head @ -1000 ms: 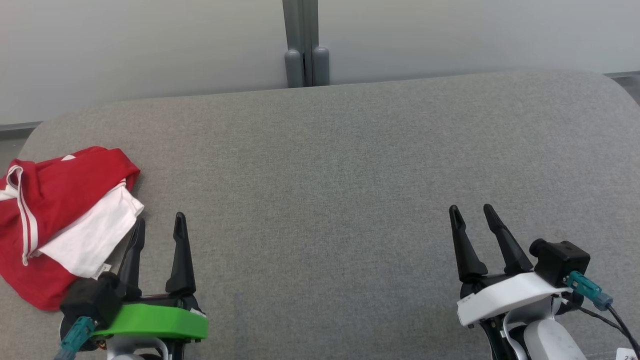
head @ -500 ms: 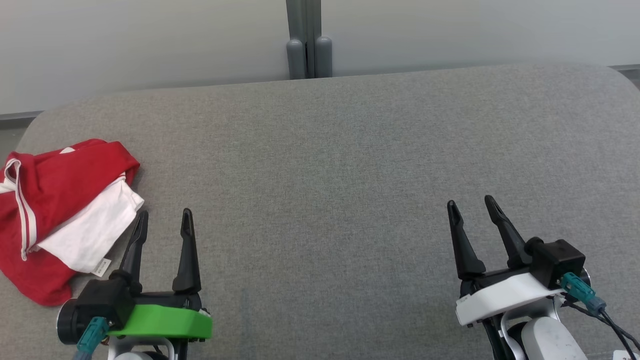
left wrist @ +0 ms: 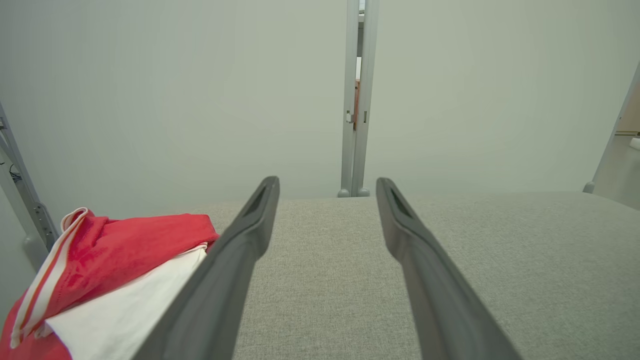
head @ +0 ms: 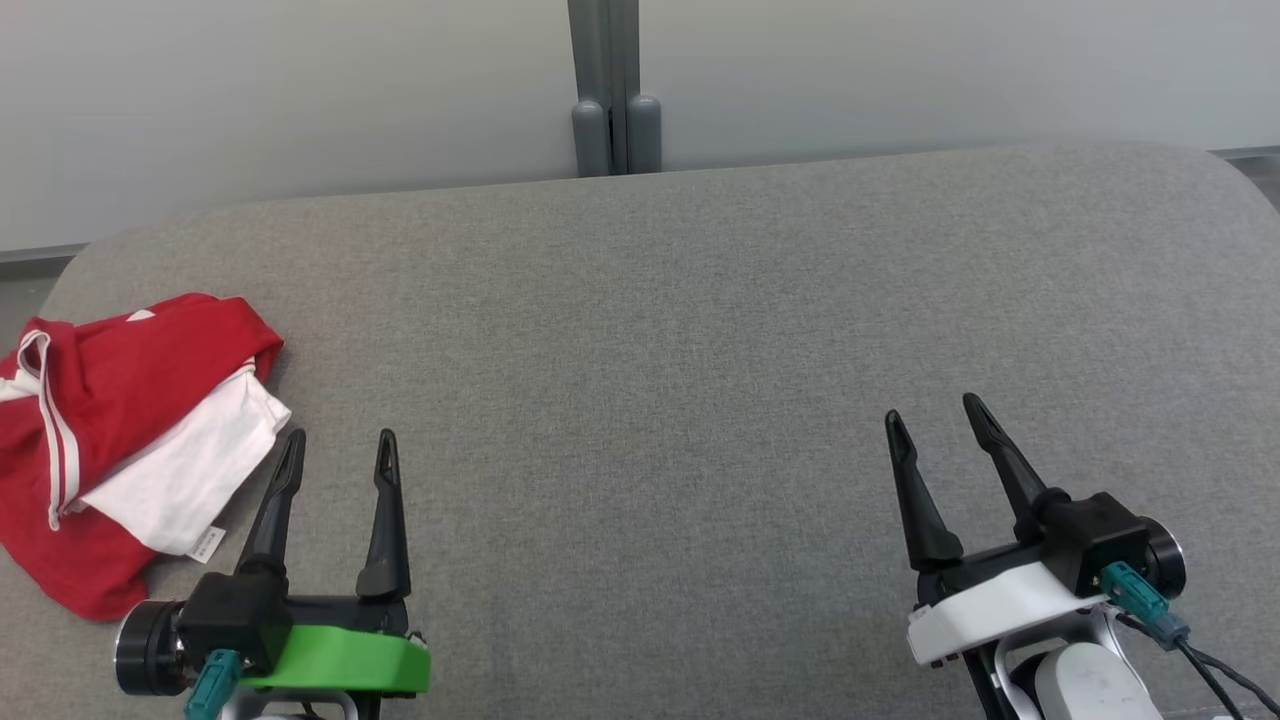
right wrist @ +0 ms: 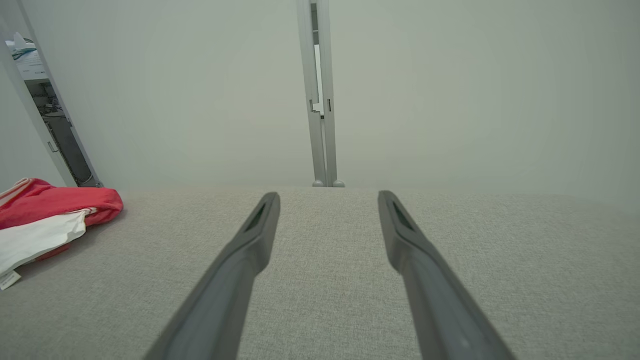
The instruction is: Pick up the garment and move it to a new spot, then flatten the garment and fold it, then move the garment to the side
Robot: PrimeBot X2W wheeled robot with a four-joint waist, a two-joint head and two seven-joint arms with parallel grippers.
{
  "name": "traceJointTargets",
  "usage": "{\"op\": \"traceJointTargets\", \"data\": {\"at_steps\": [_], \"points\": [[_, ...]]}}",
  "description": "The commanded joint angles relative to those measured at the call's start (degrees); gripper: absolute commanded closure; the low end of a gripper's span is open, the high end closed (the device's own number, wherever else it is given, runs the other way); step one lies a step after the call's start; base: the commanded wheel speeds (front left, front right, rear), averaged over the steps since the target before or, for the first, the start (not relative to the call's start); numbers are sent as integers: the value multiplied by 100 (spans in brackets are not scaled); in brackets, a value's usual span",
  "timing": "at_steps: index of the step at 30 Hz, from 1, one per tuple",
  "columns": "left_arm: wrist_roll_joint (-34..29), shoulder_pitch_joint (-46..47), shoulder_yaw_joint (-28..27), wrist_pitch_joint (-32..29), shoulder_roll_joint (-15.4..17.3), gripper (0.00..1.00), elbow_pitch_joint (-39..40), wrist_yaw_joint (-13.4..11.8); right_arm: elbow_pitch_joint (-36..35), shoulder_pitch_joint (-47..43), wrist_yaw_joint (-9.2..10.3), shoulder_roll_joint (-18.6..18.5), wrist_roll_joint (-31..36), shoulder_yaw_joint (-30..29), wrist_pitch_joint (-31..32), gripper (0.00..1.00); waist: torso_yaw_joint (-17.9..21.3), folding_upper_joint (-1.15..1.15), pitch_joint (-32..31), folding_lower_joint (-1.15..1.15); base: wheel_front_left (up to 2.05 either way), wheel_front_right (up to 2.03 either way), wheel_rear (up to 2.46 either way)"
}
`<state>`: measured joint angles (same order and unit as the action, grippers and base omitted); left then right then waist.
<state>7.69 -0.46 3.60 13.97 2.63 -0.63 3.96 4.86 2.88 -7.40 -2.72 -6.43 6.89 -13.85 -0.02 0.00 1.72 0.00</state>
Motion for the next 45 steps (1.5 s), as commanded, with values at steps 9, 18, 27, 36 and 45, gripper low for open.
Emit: {"op": "traceJointTargets", "data": {"at_steps": [9, 18, 27, 36, 45], "points": [[-400, -85, -43, 121, 42, 0, -52, 42, 1, -95, -10, -26, 444, 82, -137, 0, -12, 0, -6, 0, 0, 0, 0], [-467, -127, -66, 120, 42, 0, -118, 59, 23, -120, -10, -26, 423, 120, -140, 0, -17, 0, -36, 0, 0, 0, 0], [-510, -97, -104, 120, 42, 0, -152, -32, -42, -115, -10, -24, 371, 155, -140, 0, -87, 0, -56, 0, 0, 0, 0], [-437, -186, -76, 120, 41, 0, -95, -315, -113, -219, -10, -23, 415, 194, -140, 0, -783, 0, -59, 0, 0, 0, 0], [-397, -329, -108, 120, 40, 0, -102, -379, -51, -342, -10, -24, 393, 290, -139, 0, -1815, 0, -202, 0, 0, 0, 0]]}}
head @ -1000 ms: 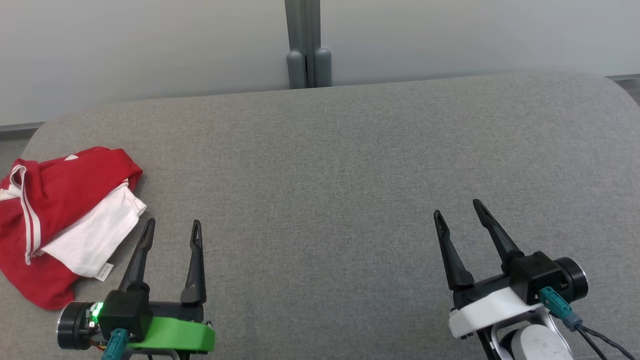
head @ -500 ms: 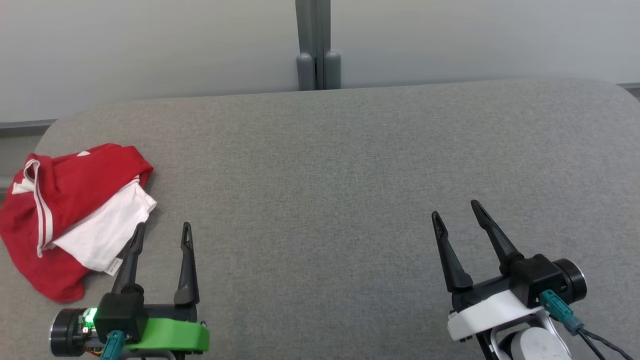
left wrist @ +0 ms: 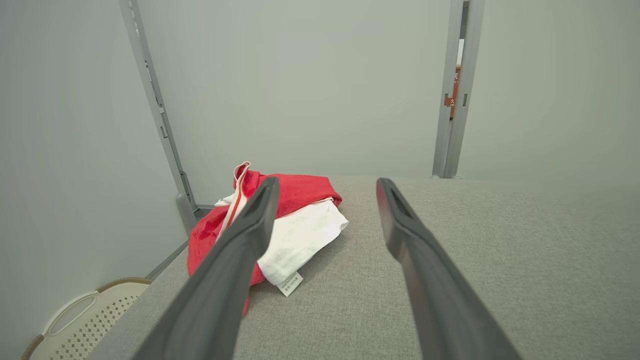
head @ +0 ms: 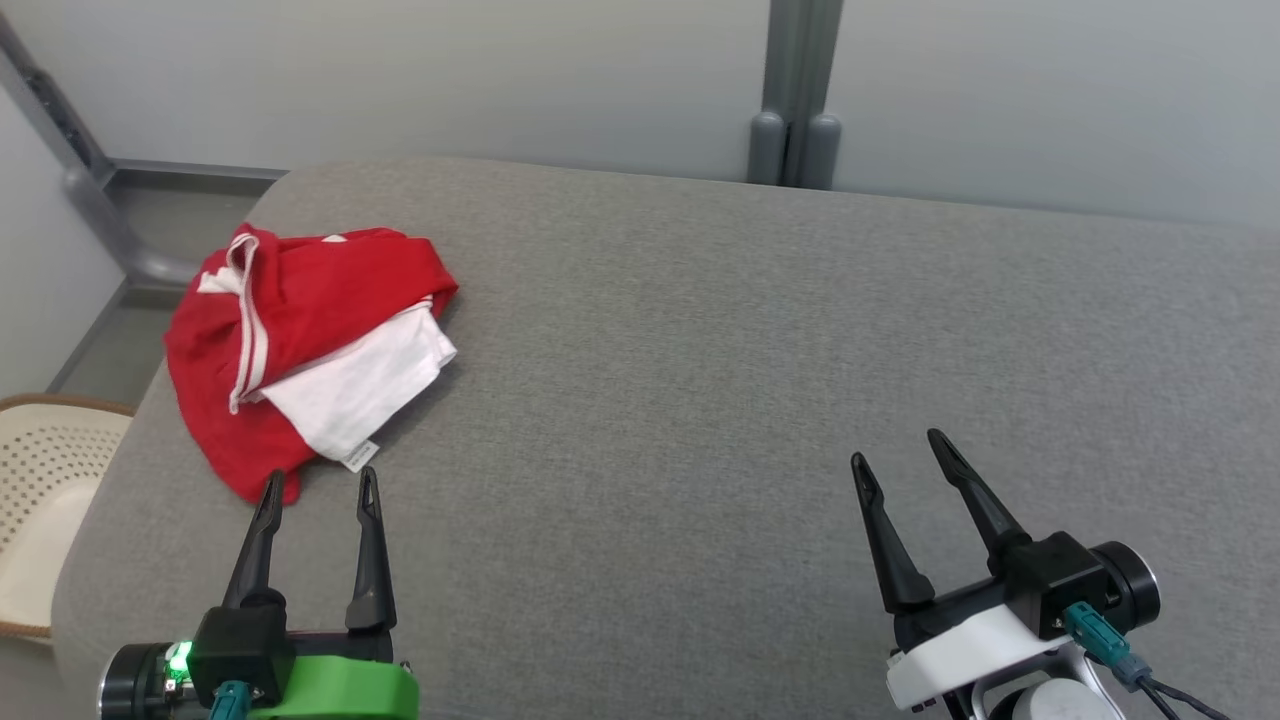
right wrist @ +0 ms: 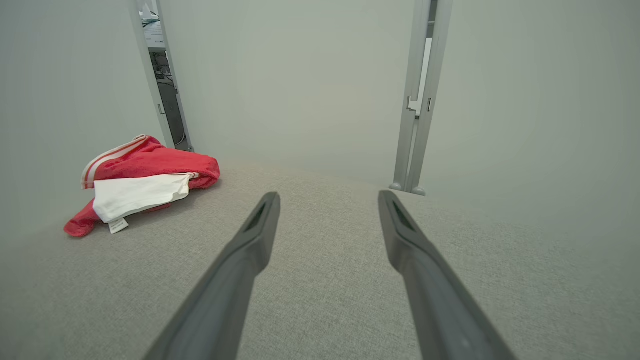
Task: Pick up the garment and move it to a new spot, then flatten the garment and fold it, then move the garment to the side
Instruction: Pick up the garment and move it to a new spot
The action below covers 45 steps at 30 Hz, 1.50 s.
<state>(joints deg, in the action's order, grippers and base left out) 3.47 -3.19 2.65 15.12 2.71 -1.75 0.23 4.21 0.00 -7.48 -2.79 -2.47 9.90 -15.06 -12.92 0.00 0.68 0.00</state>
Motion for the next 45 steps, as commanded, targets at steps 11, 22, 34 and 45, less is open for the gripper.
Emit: {"op": "traceJointTargets", "data": {"at_steps": [11, 22, 34, 45], "points": [[-29, -179, -129, 5, 31, 0, 67, 24, 40, -120, -3, -18, -92, 114, -19, 0, -1345, 0, -155, 0, 0, 0, 0], [60, -180, -169, 5, 30, 0, 175, -90, 107, 43, -3, -20, 12, 230, -18, 0, -1624, 0, 27, 0, 0, 0, 0], [210, -58, -150, 5, 30, 0, 252, -220, 137, 182, -3, -20, 167, 248, -18, 0, -1676, 0, 316, 0, 0, 0, 0], [375, 1087, -370, 4, 32, 0, -106, 84, 76, 589, -3, -293, 458, 269, -18, 0, -1281, 0, 1274, 0, 0, 0, 0]]}}
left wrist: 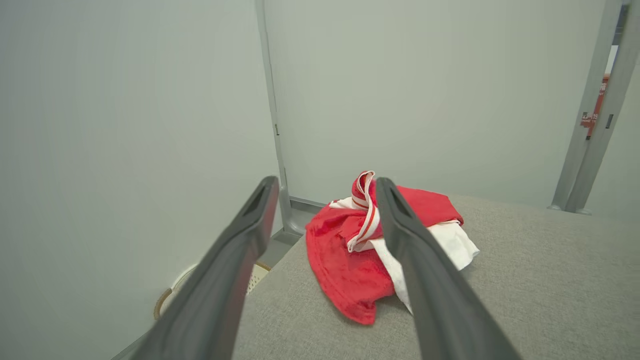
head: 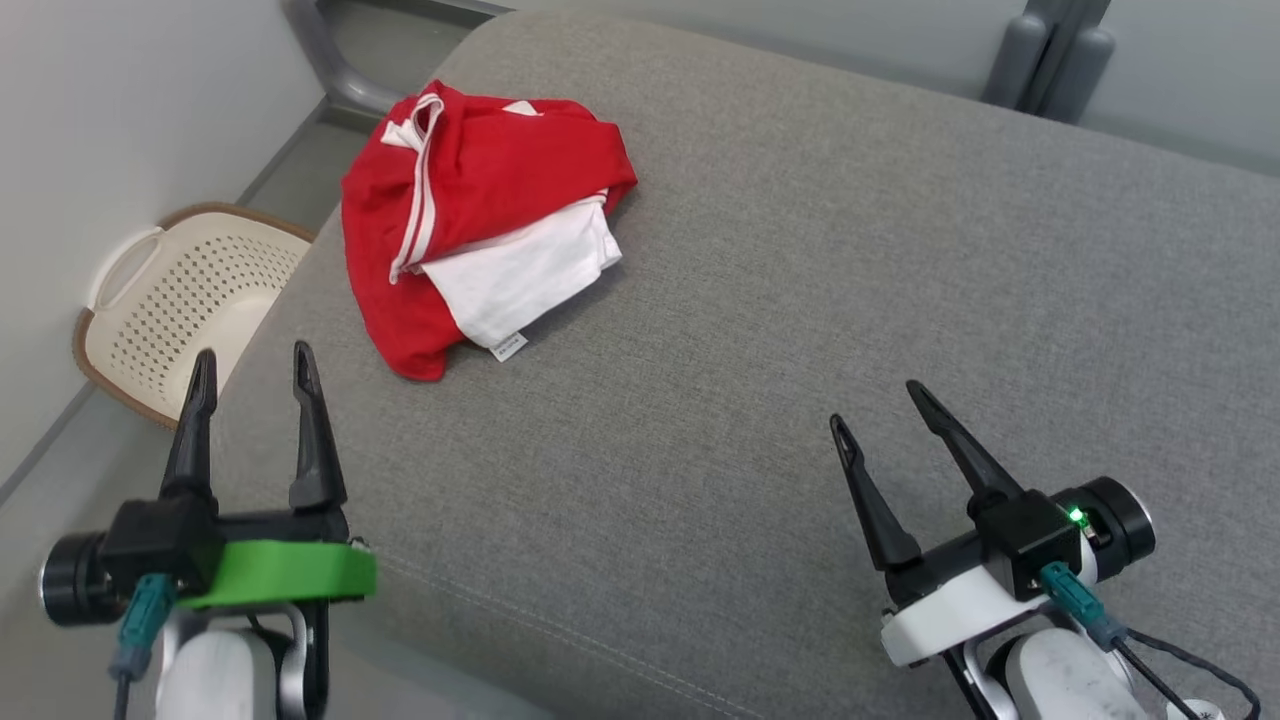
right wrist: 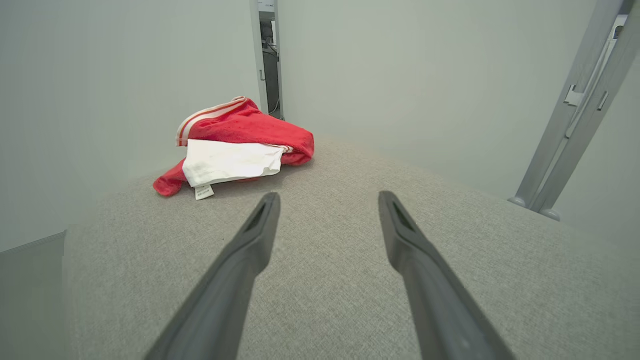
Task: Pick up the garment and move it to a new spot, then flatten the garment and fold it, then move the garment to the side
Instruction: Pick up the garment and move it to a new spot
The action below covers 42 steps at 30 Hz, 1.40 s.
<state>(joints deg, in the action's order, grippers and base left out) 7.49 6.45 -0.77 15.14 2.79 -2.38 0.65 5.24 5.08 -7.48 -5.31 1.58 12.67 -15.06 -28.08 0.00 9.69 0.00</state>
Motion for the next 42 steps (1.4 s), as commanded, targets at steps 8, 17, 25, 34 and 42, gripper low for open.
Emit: {"op": "traceJointTargets", "data": {"at_steps": [8, 17, 25, 34, 42], "points": [[-123, 2391, -175, -3, 677, 0, -1812, 580, -254, 520, -3, -428, 167, -162, -18, 0, 538, 0, 1207, 0, 0, 0, 0], [831, 4646, 134, -1409, 1163, 0, -3810, 684, -649, 708, -3, -642, 408, -452, -18, 0, 749, 0, 1975, 0, 0, 0, 0], [2585, 5249, 883, -2588, 1470, 0, -4559, 678, -716, 859, -3, -657, 476, -546, -18, 0, 975, 0, 2433, 0, 0, 0, 0], [3356, 5210, 1769, -3002, 1567, 0, -4954, 679, -726, 829, -2, -750, 501, -704, -3, 0, 971, 0, 2686, 0, 0, 0, 0], [3418, 5404, 2296, -2153, 1852, 100, -4947, 677, -594, 830, -2, -765, 497, -643, 3, 0, 863, 0, 2650, 0, 0, 0, 0]]}}
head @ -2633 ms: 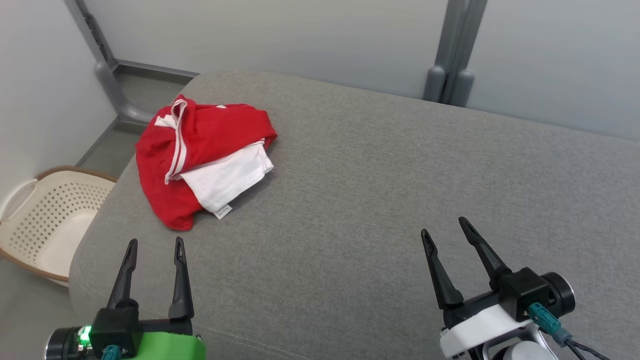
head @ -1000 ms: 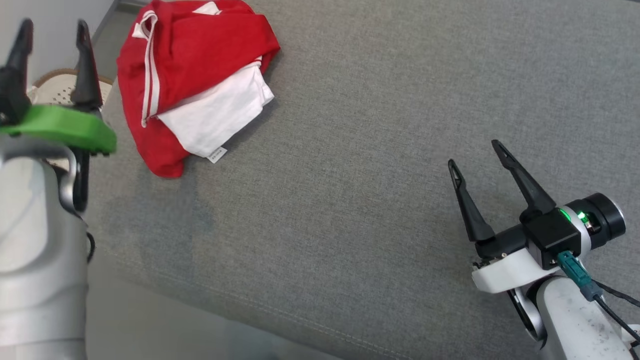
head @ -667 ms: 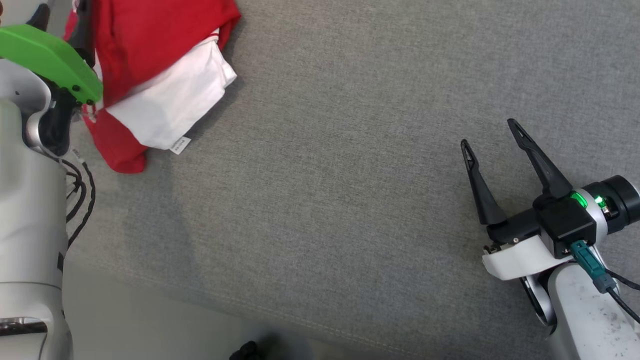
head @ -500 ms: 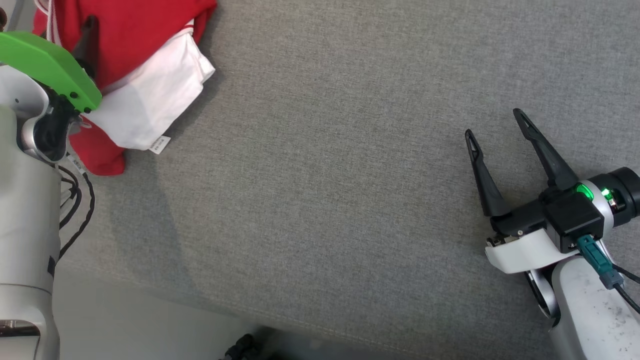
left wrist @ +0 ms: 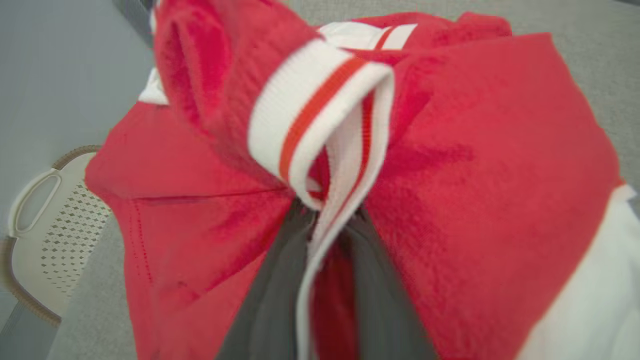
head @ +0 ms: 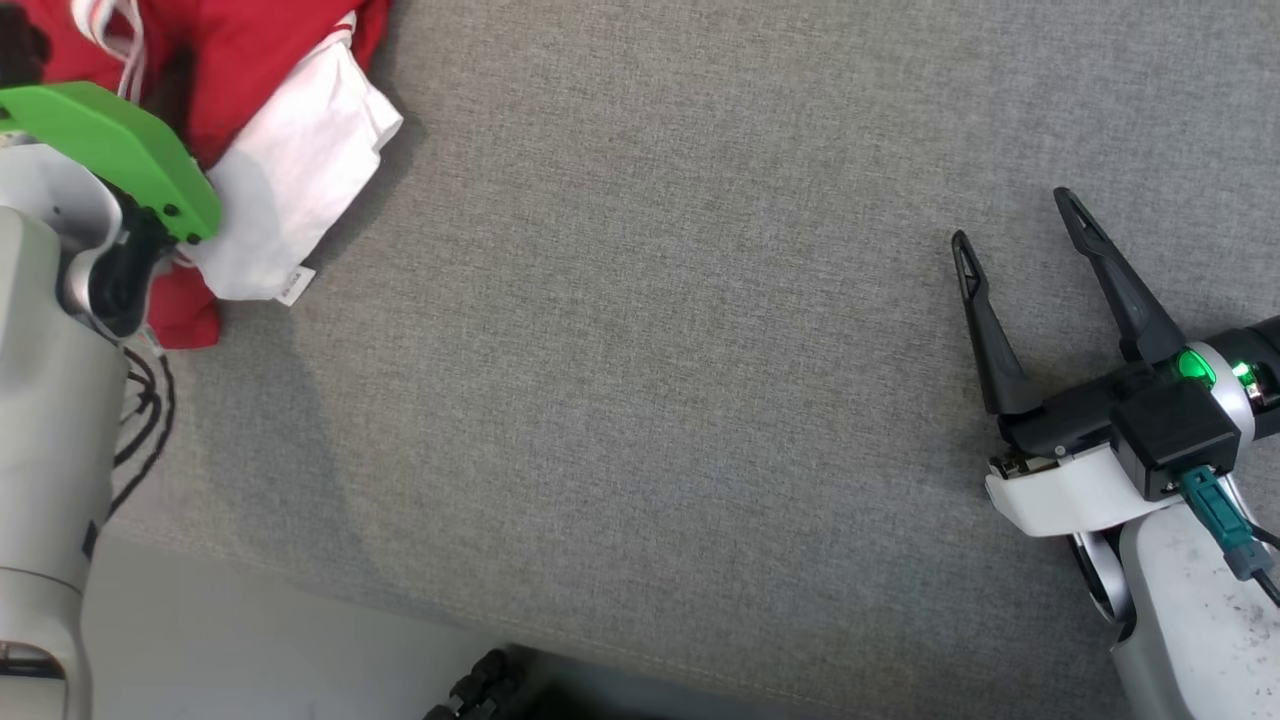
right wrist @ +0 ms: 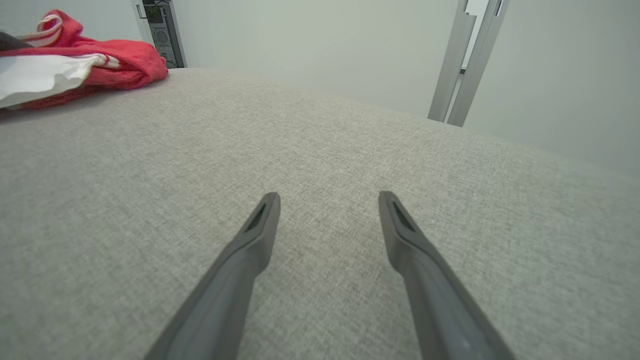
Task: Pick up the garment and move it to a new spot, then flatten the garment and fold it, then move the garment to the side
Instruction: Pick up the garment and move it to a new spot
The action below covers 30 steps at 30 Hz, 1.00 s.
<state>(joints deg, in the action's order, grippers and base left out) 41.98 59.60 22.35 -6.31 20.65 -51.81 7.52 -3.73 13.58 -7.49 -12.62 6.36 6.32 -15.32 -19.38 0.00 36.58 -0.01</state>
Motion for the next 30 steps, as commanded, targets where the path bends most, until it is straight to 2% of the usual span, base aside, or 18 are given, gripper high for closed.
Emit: {"op": "traceJointTargets", "data": {"at_steps": [1, 7, 13, 20, 24, 30], "points": [[-51, 135, 43, 184, 117, 100, -26, -11, 325, -15, -1, -14, 4, 27, 29, 0, -1, 0, -105, 1, 0, 0, 0], [-187, 305, 310, 787, 443, 100, 43, -10, 384, -88, -1, 162, -96, 175, 23, 0, 101, 0, -571, 1, 0, 0, 0], [-287, 485, 513, 1049, 738, 100, 413, -10, 482, -160, -1, 399, -188, 275, 16, 0, 266, 0, -1171, 1, 0, 0, 0], [-376, 656, 671, 748, 1051, 100, 1231, -17, 596, -211, -1, 725, -326, 390, 16, 0, 698, 0, -1811, 1, 0, 0, 0], [-354, 673, 699, 434, 1207, 100, 1905, -63, 607, -230, -1, 861, -396, 423, 15, 0, 1121, 0, -2087, 1, 0, 0, 0], [-211, 561, 755, -230, 1321, 100, 3012, -277, 564, -141, -1, 959, -483, 339, 15, 0, 2002, 0, -2188, 1, 0, 0, 0]]}}
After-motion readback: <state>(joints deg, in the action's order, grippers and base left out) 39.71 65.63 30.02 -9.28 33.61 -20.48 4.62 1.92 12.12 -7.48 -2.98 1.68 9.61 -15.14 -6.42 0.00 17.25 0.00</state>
